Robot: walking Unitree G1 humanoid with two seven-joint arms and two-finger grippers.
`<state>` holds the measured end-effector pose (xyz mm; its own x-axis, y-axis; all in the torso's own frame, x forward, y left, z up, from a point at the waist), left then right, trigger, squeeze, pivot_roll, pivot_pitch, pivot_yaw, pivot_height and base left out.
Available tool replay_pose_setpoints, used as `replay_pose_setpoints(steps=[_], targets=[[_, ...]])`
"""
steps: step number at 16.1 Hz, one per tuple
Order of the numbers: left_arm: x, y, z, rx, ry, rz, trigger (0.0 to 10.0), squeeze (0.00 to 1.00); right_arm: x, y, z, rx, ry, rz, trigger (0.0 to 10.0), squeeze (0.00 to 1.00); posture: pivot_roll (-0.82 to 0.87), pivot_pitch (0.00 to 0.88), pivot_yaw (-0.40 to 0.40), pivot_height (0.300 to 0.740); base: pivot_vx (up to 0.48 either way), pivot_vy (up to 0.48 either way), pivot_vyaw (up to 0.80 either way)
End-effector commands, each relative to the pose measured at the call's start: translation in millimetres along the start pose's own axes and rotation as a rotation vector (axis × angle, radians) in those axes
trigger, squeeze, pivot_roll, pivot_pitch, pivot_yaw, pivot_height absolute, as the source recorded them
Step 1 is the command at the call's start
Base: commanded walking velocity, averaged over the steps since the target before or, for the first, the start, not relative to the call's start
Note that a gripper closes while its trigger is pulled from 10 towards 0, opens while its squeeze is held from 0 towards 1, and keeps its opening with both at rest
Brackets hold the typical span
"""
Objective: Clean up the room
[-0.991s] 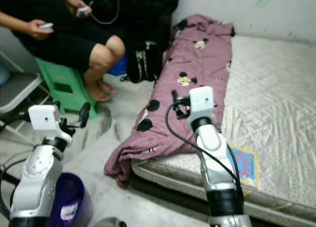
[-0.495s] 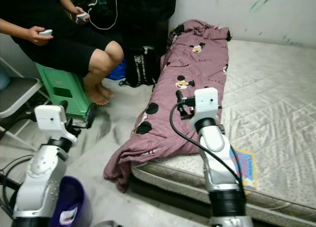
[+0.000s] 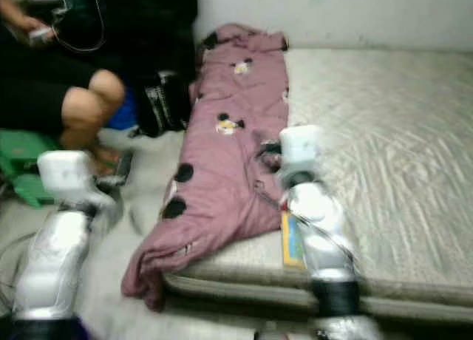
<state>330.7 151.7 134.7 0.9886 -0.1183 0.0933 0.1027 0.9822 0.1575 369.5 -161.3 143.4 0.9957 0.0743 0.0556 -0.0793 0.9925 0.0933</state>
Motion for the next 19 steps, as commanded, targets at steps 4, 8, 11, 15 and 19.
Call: replay_pose_setpoints(steps=[4, 8, 11, 15, 19], targets=[[0.5, 19.6, -0.5, 0.056, 0.003, 0.058, 10.0, 0.0, 8.4, 14.9, 6.2, 0.026, -0.034, 0.019, 10.0, 0.0, 0.02, 0.0, 0.061, 0.74, 0.0, 0.0, 0.0], [16.4, 10.4, 5.5, 0.072, -0.007, 0.0, 10.0, 0.0, 14.3, 3.1, 13.2, 0.065, -0.1, -0.088, 10.0, 0.0, 0.0, 0.0, 0.177, 0.74, 0.0, 0.0, 0.0], [26.0, 7.5, 9.1, 0.087, 0.0, -0.007, 10.0, 0.0, 14.8, 11.6, -2.4, 0.083, -0.065, -0.081, 10.0, 0.0, 0.03, 0.0, 0.157, 0.74, 0.0, 0.0, 0.0], [-7.9, 27.8, -8.4, 0.049, 0.037, 0.126, 10.0, 0.0, 27.4, 50.4, -15.3, 0.065, 0.007, 0.1, 10.0, 0.0, 0.14, 0.0, -0.028, 0.74, 0.0, 0.0, 0.0], [-28.6, 27.5, -32.0, -0.013, 0.11, 0.214, 10.0, 0.0, 34.9, 82.1, -25.4, 0.068, 0.05, 0.218, 10.0, 0.0, 0.19, 0.0, -0.104, 0.74, 0.0, 0.0, 0.0]])
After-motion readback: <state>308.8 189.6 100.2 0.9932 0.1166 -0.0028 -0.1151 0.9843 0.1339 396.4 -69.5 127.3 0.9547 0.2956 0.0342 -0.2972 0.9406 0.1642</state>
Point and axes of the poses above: a point about 5 cm out from each wrist's last joint towards the gripper, its own x axis pointing out of the wrist towards the gripper, its own z axis along the axis of the wrist's last joint, y = z × x, the point moved 6 cm from there along x, pointing out of the wrist towards the gripper, and after that the axes turned 13 degrees about x, right-handed, at the moved point
